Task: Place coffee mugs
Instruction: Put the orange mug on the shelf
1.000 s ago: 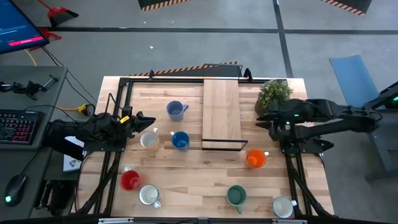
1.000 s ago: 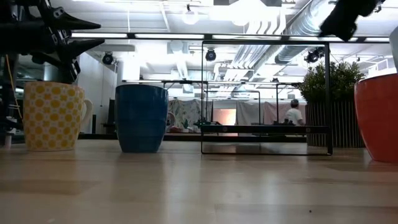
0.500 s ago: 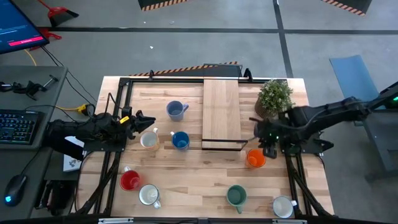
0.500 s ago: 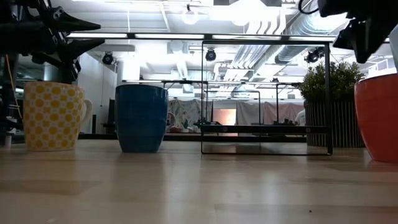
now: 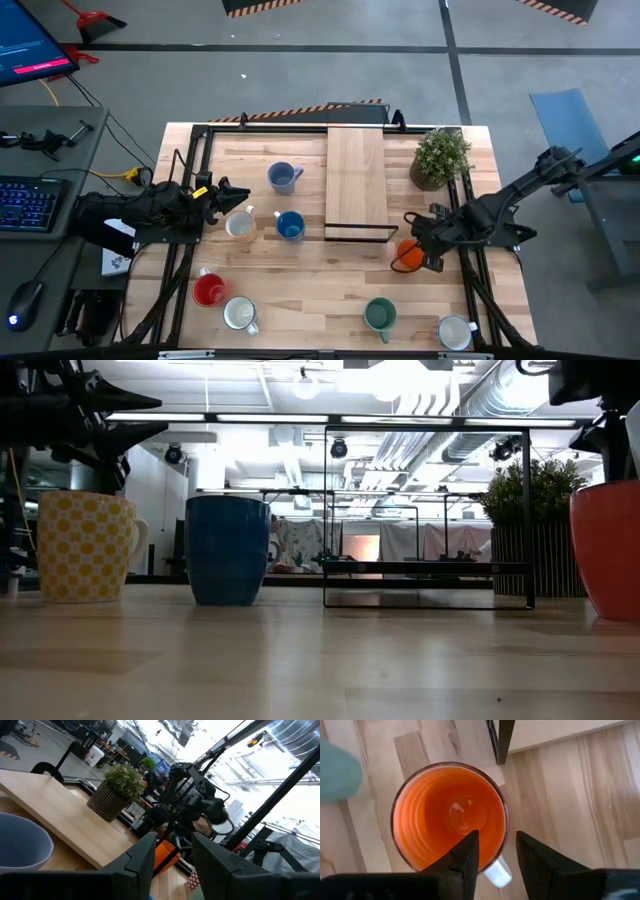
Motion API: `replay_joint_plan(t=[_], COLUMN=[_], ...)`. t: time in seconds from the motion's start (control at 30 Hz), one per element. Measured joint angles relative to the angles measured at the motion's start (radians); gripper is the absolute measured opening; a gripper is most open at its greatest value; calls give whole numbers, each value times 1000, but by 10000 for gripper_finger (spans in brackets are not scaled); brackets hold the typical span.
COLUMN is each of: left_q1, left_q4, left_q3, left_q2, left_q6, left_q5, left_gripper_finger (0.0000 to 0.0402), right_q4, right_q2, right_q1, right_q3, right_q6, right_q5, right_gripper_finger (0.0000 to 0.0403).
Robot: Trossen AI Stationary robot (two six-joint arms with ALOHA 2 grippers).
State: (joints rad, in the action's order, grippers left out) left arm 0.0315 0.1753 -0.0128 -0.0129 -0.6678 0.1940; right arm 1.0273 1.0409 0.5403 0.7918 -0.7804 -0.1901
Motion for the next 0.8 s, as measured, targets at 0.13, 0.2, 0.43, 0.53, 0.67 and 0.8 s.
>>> replay_joint_plan(t=[0.13, 0.2, 0.43, 0.53, 0.67, 0.8], left_q1=[0, 0, 0, 0, 0, 0], left_q4=[0, 0, 0, 0, 0, -8], left_q3=[0, 0, 0, 0, 0, 0], left_q2=[0, 0, 0, 0, 0, 0], left_q6=[0, 0, -1, -1, -1, -1], left_q5=[0, 0, 0, 0, 0, 0], left_gripper_finger=[117, 117, 117, 117, 117, 117], right_q4=[-44, -66, -198, -224, -259, -280], right_q2=[0, 0, 1, 1, 1, 1], right_q1=[6, 6, 4, 3, 3, -1], right_q3=[-39, -63, -145, -156, -188, -212], right_q6=[-36, -42, -44, -53, -53, -79], right_q5=[-56, -61, -44, -46, -37, -9], right_gripper_finger=[114, 114, 114, 114, 114, 114])
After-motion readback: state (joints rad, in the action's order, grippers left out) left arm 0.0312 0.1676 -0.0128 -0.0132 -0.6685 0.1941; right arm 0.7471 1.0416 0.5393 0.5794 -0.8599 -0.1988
